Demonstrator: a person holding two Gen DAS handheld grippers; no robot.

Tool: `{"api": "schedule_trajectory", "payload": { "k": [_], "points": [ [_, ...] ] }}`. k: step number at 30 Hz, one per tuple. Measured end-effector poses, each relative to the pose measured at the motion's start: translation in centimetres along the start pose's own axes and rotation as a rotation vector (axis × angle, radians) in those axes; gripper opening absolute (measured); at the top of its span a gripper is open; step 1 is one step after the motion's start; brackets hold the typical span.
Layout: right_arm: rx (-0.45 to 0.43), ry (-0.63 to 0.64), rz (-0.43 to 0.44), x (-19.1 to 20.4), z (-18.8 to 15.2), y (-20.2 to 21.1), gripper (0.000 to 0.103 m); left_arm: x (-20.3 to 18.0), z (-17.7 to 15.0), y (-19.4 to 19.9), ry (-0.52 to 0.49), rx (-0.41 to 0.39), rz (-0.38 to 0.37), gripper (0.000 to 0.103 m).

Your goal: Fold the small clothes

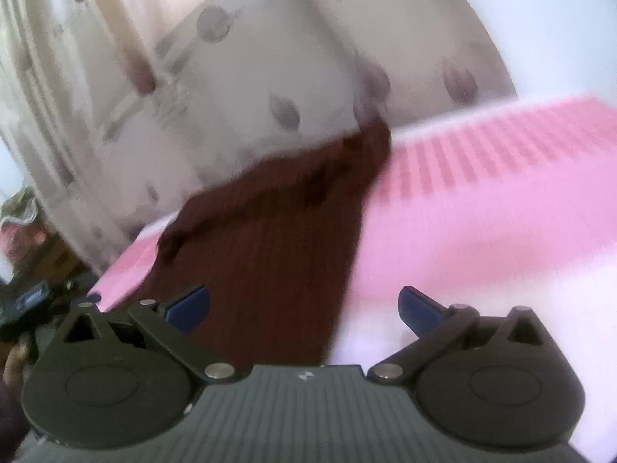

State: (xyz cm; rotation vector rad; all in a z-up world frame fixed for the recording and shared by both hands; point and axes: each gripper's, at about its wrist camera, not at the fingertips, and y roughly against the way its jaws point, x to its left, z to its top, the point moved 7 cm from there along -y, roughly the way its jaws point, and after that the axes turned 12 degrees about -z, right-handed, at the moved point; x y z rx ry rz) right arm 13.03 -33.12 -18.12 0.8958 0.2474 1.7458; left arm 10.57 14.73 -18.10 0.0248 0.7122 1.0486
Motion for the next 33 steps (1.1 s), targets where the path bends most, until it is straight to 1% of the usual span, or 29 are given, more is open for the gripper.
{"api": "schedule_trajectory", "payload": {
  "k": [1, 3, 5, 6, 8, 9, 10, 11, 12, 13, 14, 15, 16, 17, 18, 19, 21, 23, 26, 29, 31, 33],
  "points": [
    [0.022, -0.011, 0.004, -0.1, -1.2, 0.4, 0.103, 0.4, -0.4, 0.7, 0.022, 0.012, 0.014, 0.100],
    [0.036, -0.022, 0.006, 0.1, -3.3, 1.5, 0.103, 1.3, -1.4, 1.8, 0.065, 0.041, 0.030, 0.100],
    [0.051, -0.035, 0.037, 0.6, -4.2, 1.7, 0.103, 2.1, -2.2, 2.5, 0.089, 0.073, 0.031, 0.100],
    [0.053, -0.048, 0.050, 0.8, -4.3, 1.6, 0.103, 2.5, -2.5, 2.6, 0.103, 0.086, 0.034, 0.100],
    [0.073, -0.089, 0.086, 1.2, -4.2, 1.0, 0.103, 3.3, -3.5, 2.5, 0.156, 0.135, 0.012, 0.100],
    [0.089, -0.106, 0.098, 1.3, -3.9, 0.4, 0.103, 3.5, -4.0, 2.7, 0.172, 0.142, -0.007, 0.099],
    [0.097, -0.121, 0.106, 1.5, -3.8, 0.1, 0.102, 3.5, -4.2, 3.0, 0.164, 0.133, -0.023, 0.099],
    [0.109, -0.130, 0.127, 1.9, -3.8, -0.3, 0.100, 3.5, -4.3, 3.1, 0.162, 0.135, -0.033, 0.099],
    [0.128, -0.137, 0.150, 2.2, -3.9, -0.7, 0.090, 3.6, -4.4, 3.0, 0.162, 0.139, -0.042, 0.099],
    [0.141, -0.143, 0.153, 2.4, -4.1, -1.0, 0.084, 3.5, -4.5, 2.9, 0.159, 0.146, -0.055, 0.099],
    [0.141, -0.133, 0.136, 2.6, -4.1, -1.5, 0.071, 3.3, -4.6, 2.8, 0.157, 0.150, -0.070, 0.098],
    [0.142, -0.109, 0.122, 2.9, -4.2, -1.8, 0.050, 3.1, -4.7, 2.5, 0.157, 0.155, -0.086, 0.095],
    [0.155, -0.097, 0.114, 3.2, -4.4, -2.1, 0.038, 2.9, -4.8, 2.4, 0.160, 0.164, -0.106, 0.089],
    [0.169, -0.102, 0.103, 3.2, -4.8, -2.4, 0.023, 2.7, -4.9, 2.1, 0.170, 0.181, -0.133, 0.061],
    [0.159, -0.116, 0.108, 3.2, -5.2, -2.5, 0.023, 2.9, -5.3, 1.5, 0.193, 0.212, -0.148, 0.023],
    [0.149, -0.120, 0.112, 3.2, -5.3, -2.5, 0.022, 3.1, -5.6, 0.9, 0.207, 0.230, -0.135, 0.016],
    [0.144, -0.129, 0.114, 3.2, -5.6, -2.3, 0.020, 3.3, -5.9, 1.0, 0.204, 0.197, -0.158, 0.017],
    [0.146, -0.154, 0.127, 2.9, -5.8, -2.2, 0.019, 3.1, -6.0, 1.4, 0.190, 0.175, -0.146, 0.017],
    [0.150, -0.179, 0.140, 2.4, -6.0, -2.2, 0.017, 2.5, -6.2, 2.0, 0.200, 0.135, -0.137, 0.016],
    [0.150, -0.202, 0.158, 2.5, -5.9, -1.9, 0.016, 1.5, -6.1, 3.2, 0.169, 0.099, -0.133, 0.015],
    [0.148, -0.237, 0.193, 2.6, -6.0, -1.3, 0.015, 0.9, -6.1, 4.0, 0.188, 0.089, -0.153, 0.015],
    [0.141, -0.253, 0.209, 2.6, -6.1, -0.4, 0.015, 0.0, -6.2, 4.9, 0.174, 0.091, -0.158, 0.015]
  ]
}}
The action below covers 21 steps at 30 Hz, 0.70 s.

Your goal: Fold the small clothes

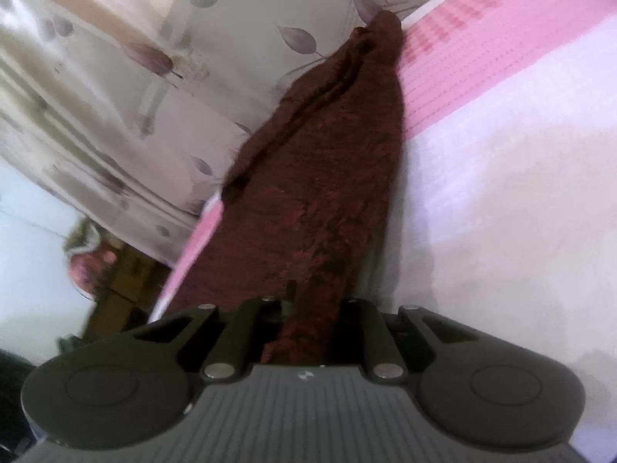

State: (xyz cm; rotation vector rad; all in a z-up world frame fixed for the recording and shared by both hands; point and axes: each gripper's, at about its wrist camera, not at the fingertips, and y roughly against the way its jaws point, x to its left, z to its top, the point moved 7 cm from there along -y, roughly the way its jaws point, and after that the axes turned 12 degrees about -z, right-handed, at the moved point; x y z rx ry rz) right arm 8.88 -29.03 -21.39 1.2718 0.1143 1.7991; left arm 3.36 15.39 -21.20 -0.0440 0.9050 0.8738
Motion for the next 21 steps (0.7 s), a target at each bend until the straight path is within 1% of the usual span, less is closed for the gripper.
{"api": "schedule_trajectory", "payload": {
  "k": [3, 7, 11, 14, 15, 17, 19, 20, 21],
  "points": [
    [-0.008, -0.011, 0.019, 0.4, -0.8, 1.6, 0.015, -1.0, -0.7, 0.8, 0.008, 0.010, -0.008, 0.015],
    [0.001, -0.029, 0.032, 0.7, -2.4, 4.0, 0.015, -2.3, -2.5, 2.8, 0.014, 0.023, -0.002, 0.015],
    [0.026, -0.047, 0.023, 0.2, -5.3, 6.2, 0.015, -2.7, -4.4, 5.2, 0.039, 0.027, 0.004, 0.015],
    [0.059, -0.061, -0.008, -0.8, -7.6, 7.2, 0.015, -2.8, -6.0, 6.5, 0.061, 0.036, 0.001, 0.015],
    [0.070, -0.075, -0.002, -1.1, -8.3, 7.6, 0.015, -2.6, -6.4, 6.7, 0.060, 0.041, 0.007, 0.016],
    [0.069, -0.056, -0.019, -1.2, -9.0, 8.2, 0.015, -2.8, -6.7, 7.3, 0.019, 0.012, 0.015, 0.018],
    [0.063, -0.051, -0.005, -1.1, -9.3, 8.6, 0.015, -2.7, -6.7, 7.5, 0.014, 0.002, 0.031, 0.029],
    [0.059, -0.049, -0.009, -1.0, -9.2, 8.7, 0.017, -2.6, -6.8, 7.5, 0.018, -0.001, 0.043, 0.044],
    [0.056, -0.032, -0.015, -0.9, -9.1, 8.6, 0.020, -2.4, -6.6, 7.6, 0.019, -0.010, 0.062, 0.069]
  ]
}}
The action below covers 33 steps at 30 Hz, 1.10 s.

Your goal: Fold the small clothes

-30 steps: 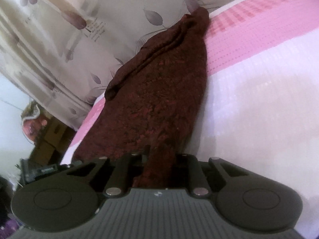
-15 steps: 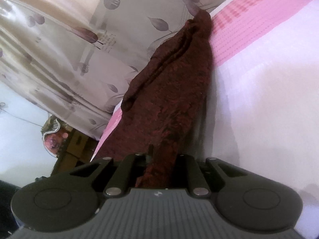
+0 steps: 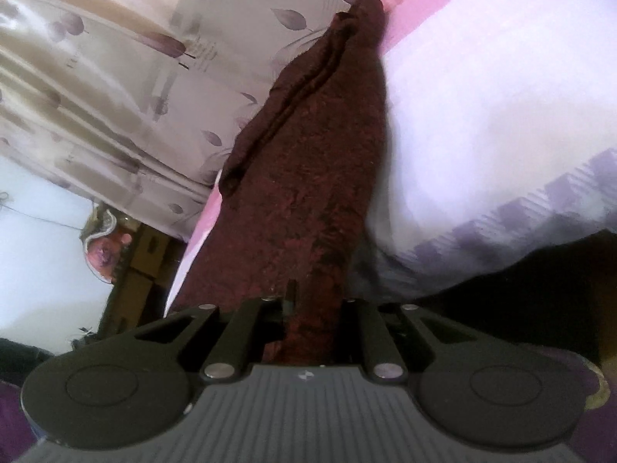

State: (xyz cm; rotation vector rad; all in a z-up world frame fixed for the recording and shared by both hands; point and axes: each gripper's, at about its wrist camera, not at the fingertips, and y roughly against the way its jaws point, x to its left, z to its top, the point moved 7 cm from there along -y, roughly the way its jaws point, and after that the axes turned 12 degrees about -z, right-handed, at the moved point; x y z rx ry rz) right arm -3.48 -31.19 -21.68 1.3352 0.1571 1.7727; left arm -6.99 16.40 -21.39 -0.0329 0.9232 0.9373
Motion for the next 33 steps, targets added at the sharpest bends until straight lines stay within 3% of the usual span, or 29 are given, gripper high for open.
{"api": "schedule_trajectory", "payload": {
  "k": [2, 4, 8, 11, 14, 16, 17, 18, 19, 20, 21, 26, 31, 32, 33],
  "points": [
    [0.007, 0.027, 0.014, 0.1, -0.1, 0.0, 0.024, 0.3, 0.1, 0.4, -0.004, -0.036, 0.038, 0.086],
    [0.006, 0.028, 0.008, 0.1, -0.1, -0.1, 0.038, 0.7, 0.2, 0.9, -0.011, -0.054, 0.050, 0.086],
    [0.010, 0.016, 0.008, -0.1, -0.2, -0.2, 0.061, 1.9, -0.6, 0.3, 0.014, 0.034, 0.062, 0.086],
    [0.005, 0.005, 0.008, -0.4, -0.1, 0.0, 0.065, 2.5, -1.1, -0.5, 0.001, 0.082, 0.049, 0.086],
    [0.011, 0.009, 0.014, -0.3, -0.2, -0.3, 0.070, 2.2, -1.0, -1.7, -0.018, 0.092, -0.059, 0.086],
    [0.007, -0.001, 0.030, -0.6, -0.1, -0.4, 0.070, 2.0, -1.1, -2.8, -0.019, 0.115, -0.126, 0.084],
    [0.005, -0.002, 0.044, -0.5, -0.1, -0.5, 0.069, 1.9, -1.3, -3.3, -0.022, 0.136, -0.147, 0.061],
    [0.007, 0.001, 0.052, -0.4, -0.2, -0.7, 0.059, 1.8, -1.7, -3.7, -0.034, 0.167, -0.139, 0.029],
    [0.015, 0.005, 0.053, -0.3, -0.3, -0.8, 0.049, 1.7, -2.3, -3.7, -0.044, 0.184, -0.116, 0.025],
    [0.022, 0.011, 0.046, -0.3, -0.4, -0.9, 0.031, 1.8, -2.5, -3.3, -0.050, 0.181, -0.097, 0.026],
    [0.018, 0.022, 0.043, -0.2, -0.6, -0.7, 0.024, 1.9, -2.7, -2.4, -0.044, 0.168, -0.092, 0.025],
    [-0.029, 0.025, 0.053, -0.3, -0.4, 1.3, 0.023, 2.0, -1.7, 2.8, -0.023, 0.055, -0.085, 0.026],
    [-0.003, 0.001, 0.035, -1.0, -0.8, 0.9, 0.023, 2.8, -1.5, 4.5, -0.010, 0.020, -0.074, 0.027],
    [0.000, 0.004, 0.026, -1.0, -0.8, 0.8, 0.024, 3.2, -1.3, 4.7, 0.020, 0.009, -0.085, 0.031],
    [-0.003, 0.005, 0.017, -1.0, -0.8, 0.9, 0.029, 3.8, -1.0, 5.0, 0.059, -0.009, -0.097, 0.046]
  ]
}}
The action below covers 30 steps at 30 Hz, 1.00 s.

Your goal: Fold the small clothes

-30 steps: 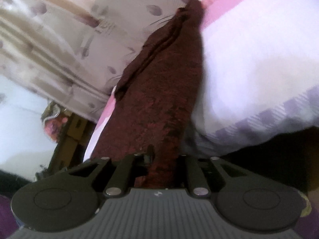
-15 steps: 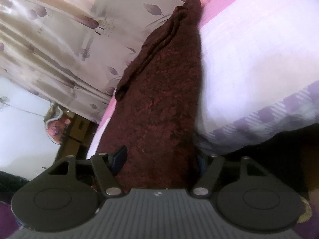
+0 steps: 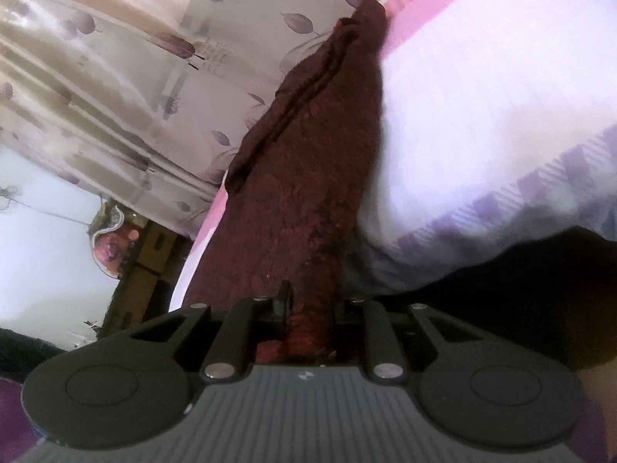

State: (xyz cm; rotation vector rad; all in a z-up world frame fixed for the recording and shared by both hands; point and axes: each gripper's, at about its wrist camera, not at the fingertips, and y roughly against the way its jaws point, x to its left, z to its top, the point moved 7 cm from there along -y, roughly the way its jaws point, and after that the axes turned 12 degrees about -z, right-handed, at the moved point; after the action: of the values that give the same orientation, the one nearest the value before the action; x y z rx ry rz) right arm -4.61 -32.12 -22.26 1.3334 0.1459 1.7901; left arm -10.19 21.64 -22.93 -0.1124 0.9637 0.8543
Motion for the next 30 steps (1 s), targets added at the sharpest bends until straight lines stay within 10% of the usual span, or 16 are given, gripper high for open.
{"api": "schedule_trajectory", "payload": {
  "k": [2, 3, 5, 11, 13, 14, 15, 30],
  "points": [
    [-0.012, -0.009, 0.020, -0.1, 0.3, 0.5, 0.058, 0.7, 0.8, 0.7, 0.039, -0.052, 0.006, 0.083],
    [-0.025, -0.010, 0.020, -0.1, 0.6, 0.8, 0.086, 0.9, 1.4, 0.8, 0.032, -0.081, 0.011, 0.092],
    [-0.049, 0.001, 0.009, -0.3, 1.2, 1.3, 0.103, 0.9, 2.2, -0.1, 0.003, -0.061, -0.013, 0.092],
    [-0.007, 0.026, 0.012, 0.2, 1.9, -1.3, 0.096, 1.4, 1.1, -6.0, -0.016, 0.118, -0.088, 0.090],
    [0.009, 0.048, -0.004, 0.5, 1.5, -2.3, 0.072, 1.1, 0.4, -6.3, -0.033, 0.148, -0.087, 0.040],
    [0.023, 0.068, -0.017, 0.6, 1.2, -2.6, 0.033, 0.8, -0.1, -5.9, -0.041, 0.167, -0.092, 0.012],
    [0.023, 0.083, -0.042, 0.7, 1.0, -2.5, 0.017, 0.3, -0.2, -5.2, -0.061, 0.156, -0.077, 0.013],
    [-0.065, -0.049, 0.137, 2.1, 2.4, 2.2, 0.017, -3.6, 1.9, -2.0, -0.025, 0.004, -0.195, 0.013]
  ]
}}
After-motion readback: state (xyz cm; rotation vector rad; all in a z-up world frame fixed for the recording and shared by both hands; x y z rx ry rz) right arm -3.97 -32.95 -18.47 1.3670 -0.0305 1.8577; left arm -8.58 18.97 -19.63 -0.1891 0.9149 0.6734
